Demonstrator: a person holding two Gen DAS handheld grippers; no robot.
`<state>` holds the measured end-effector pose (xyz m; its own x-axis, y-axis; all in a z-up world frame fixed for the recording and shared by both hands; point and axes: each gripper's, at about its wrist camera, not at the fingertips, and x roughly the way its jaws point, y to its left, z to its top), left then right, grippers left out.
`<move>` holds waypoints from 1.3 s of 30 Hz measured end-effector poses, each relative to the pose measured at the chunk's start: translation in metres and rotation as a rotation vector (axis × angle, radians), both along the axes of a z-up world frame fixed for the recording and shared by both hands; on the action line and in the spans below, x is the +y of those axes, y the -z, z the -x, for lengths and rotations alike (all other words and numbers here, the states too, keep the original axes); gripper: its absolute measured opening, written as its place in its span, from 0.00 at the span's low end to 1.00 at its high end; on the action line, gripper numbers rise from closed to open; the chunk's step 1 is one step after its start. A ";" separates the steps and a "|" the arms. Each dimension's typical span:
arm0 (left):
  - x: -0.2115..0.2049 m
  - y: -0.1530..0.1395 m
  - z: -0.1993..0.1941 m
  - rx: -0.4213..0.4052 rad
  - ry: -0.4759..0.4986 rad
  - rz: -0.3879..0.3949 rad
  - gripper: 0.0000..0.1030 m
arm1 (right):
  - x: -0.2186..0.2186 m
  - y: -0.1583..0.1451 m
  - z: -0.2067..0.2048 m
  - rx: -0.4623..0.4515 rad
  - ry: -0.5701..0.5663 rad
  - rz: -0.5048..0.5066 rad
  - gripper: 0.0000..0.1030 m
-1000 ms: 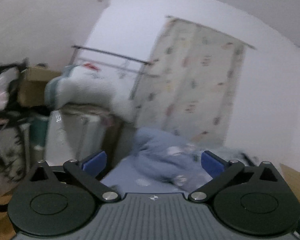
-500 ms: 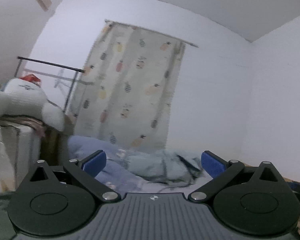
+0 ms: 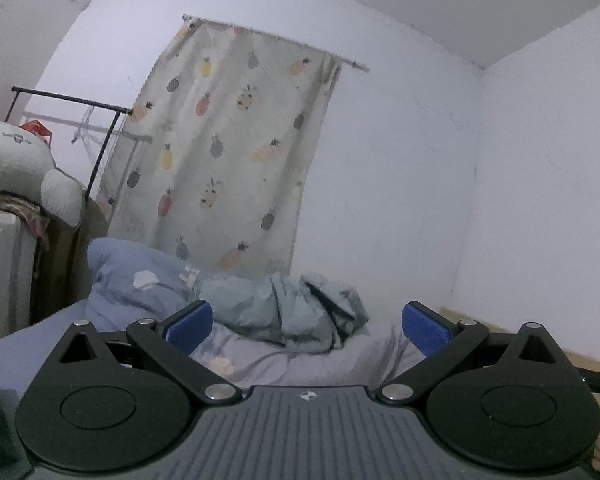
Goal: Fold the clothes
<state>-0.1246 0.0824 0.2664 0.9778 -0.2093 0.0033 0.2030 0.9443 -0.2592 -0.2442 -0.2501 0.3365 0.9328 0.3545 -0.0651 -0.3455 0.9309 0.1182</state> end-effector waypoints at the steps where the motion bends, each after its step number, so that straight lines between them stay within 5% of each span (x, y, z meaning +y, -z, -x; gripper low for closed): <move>1: -0.006 0.007 -0.002 0.013 -0.001 -0.011 1.00 | -0.004 0.011 -0.005 0.017 0.031 0.009 1.00; 9: -0.057 0.086 -0.037 0.188 0.000 -0.166 1.00 | -0.007 0.108 -0.033 0.202 0.239 0.083 1.00; 23: -0.092 0.233 -0.101 0.501 -0.014 -0.249 1.00 | -0.011 0.295 -0.090 0.424 0.421 0.061 1.00; 39: -0.085 0.312 -0.143 0.584 -0.013 -0.259 1.00 | 0.032 0.384 -0.146 0.512 0.389 0.132 1.00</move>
<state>0.0184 -0.0025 -0.0457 0.8058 -0.1203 -0.5798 0.0858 0.9925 -0.0868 -0.0983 -0.2177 -0.0472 0.8306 -0.0438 -0.5552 0.0888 0.9946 0.0544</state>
